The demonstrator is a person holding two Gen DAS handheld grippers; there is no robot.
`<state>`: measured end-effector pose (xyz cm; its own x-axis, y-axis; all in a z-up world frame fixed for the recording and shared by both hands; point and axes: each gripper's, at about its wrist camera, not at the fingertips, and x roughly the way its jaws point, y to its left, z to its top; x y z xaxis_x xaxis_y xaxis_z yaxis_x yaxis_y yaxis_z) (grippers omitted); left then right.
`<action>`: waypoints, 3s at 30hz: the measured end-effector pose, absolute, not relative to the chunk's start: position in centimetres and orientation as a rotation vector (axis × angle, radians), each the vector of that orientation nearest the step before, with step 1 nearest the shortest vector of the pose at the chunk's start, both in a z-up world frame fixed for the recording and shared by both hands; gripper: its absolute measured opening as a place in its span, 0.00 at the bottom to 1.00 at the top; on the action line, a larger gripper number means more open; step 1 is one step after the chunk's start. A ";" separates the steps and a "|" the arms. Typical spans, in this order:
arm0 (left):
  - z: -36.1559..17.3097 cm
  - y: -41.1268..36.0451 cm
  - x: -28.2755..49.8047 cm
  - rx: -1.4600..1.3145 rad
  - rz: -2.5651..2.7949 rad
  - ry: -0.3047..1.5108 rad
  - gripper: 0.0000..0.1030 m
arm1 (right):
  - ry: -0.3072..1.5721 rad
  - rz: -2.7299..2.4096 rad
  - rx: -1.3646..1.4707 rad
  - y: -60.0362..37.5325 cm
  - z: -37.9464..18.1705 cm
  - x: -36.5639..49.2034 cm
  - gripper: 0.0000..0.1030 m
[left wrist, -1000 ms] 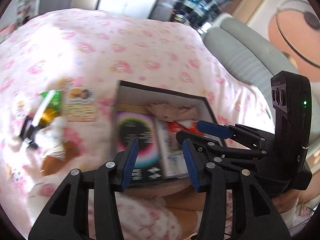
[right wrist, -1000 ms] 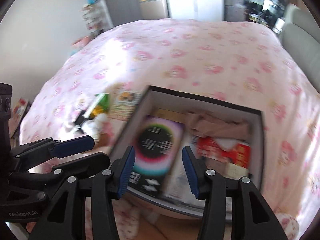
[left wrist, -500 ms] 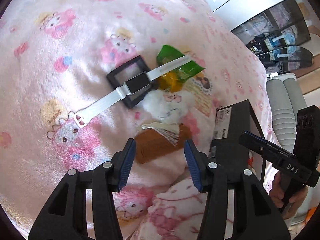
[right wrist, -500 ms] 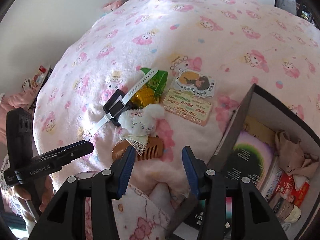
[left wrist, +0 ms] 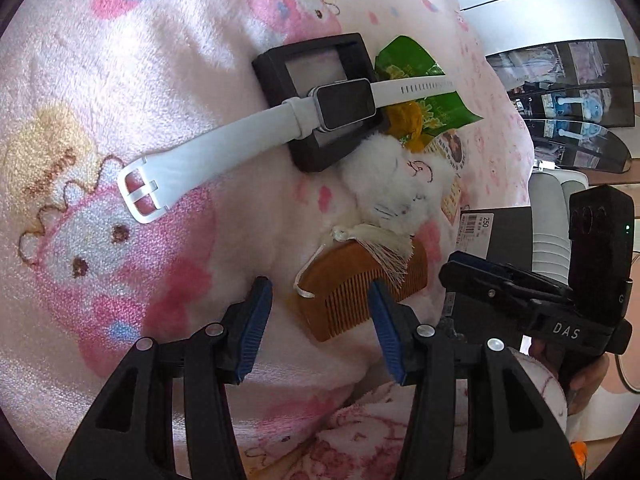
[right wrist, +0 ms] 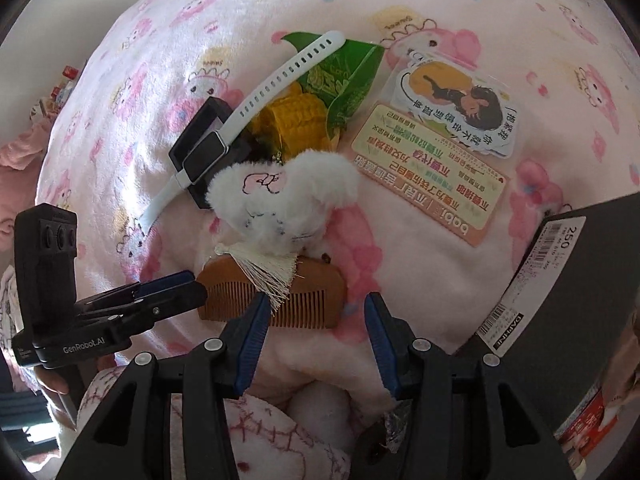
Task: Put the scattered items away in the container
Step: 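Move the left gripper back to the wooden comb and grasp it, then carry the wooden comb over the box with the left gripper, then lower the comb into the box and open the left gripper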
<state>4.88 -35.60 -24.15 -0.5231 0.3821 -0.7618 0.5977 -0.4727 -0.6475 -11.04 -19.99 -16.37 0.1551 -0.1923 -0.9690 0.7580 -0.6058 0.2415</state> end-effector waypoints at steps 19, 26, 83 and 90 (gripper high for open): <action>-19.2 -35.0 4.3 1.329 -2.281 1.516 0.39 | 0.351 -1.539 1.629 -18.8 -15.0 -10.5 0.40; -12.0 -31.6 2.5 1.336 -2.471 1.385 0.39 | 0.253 -1.731 1.417 -13.7 -7.5 -9.6 0.40; -16.4 -4.8 -11.0 2.034 -2.580 0.880 0.43 | -0.012 -2.236 1.609 15.5 -10.3 -9.4 0.40; -15.8 -4.0 -11.0 2.074 -2.671 0.910 0.44 | 0.004 -2.300 1.589 16.3 -9.6 -9.1 0.40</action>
<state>-11.02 -3.96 -15.81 -0.2569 0.5669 -0.7827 0.0286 -0.8051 -0.5925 -9.13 16.25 -9.60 -0.3136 -0.2775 -0.9081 0.2803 -0.9408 0.1906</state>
